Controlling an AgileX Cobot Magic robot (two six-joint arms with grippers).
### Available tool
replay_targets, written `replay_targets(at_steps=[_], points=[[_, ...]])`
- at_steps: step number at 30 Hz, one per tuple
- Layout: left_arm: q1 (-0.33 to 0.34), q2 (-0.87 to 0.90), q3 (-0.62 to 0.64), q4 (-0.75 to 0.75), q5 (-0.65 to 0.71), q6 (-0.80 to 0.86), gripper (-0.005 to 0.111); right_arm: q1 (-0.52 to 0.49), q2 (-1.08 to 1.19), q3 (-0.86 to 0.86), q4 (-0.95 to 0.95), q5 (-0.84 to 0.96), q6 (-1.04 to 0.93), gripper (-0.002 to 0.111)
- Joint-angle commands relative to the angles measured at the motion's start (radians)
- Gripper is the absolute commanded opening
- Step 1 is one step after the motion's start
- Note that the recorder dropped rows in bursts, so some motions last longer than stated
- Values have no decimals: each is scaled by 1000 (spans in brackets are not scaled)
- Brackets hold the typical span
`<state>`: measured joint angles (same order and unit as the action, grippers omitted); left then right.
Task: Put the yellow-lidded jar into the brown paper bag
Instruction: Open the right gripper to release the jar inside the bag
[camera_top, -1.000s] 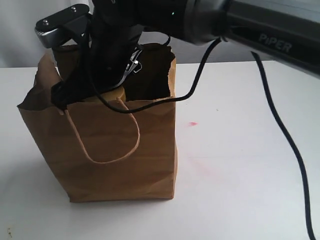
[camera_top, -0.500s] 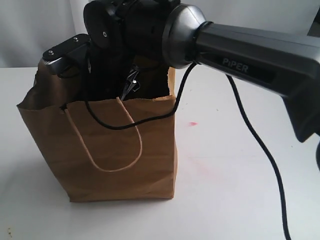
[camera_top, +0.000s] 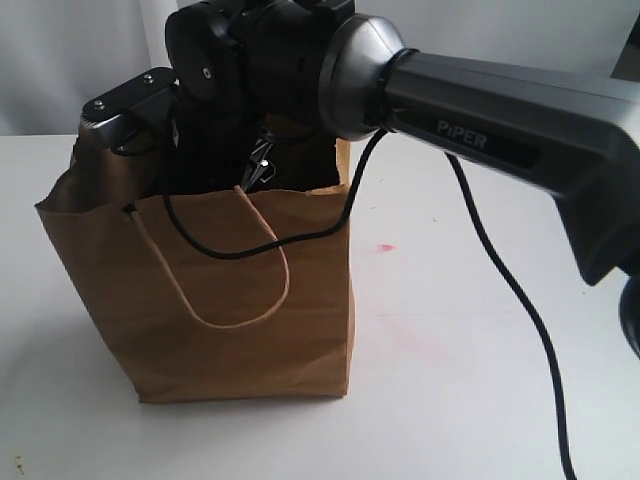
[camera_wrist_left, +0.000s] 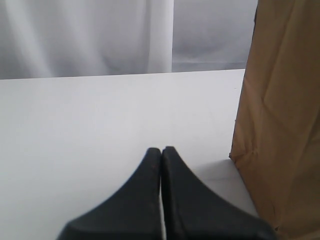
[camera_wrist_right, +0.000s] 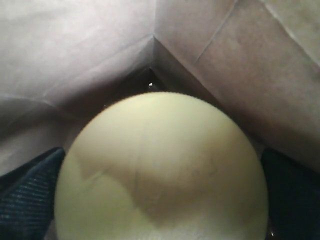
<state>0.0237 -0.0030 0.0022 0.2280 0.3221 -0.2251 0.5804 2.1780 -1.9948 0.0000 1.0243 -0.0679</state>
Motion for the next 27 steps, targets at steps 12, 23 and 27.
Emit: replay_targets(at_steps=[12, 23, 27], points=[[-3, 3, -2, -4, -4, -4, 1, -1, 17, 6, 11, 16, 1, 0], [-3, 3, -2, -4, -4, -4, 1, -1, 17, 6, 11, 39, 1, 54], [-3, 3, -2, -4, -4, -4, 1, -1, 17, 6, 11, 43, 1, 81]])
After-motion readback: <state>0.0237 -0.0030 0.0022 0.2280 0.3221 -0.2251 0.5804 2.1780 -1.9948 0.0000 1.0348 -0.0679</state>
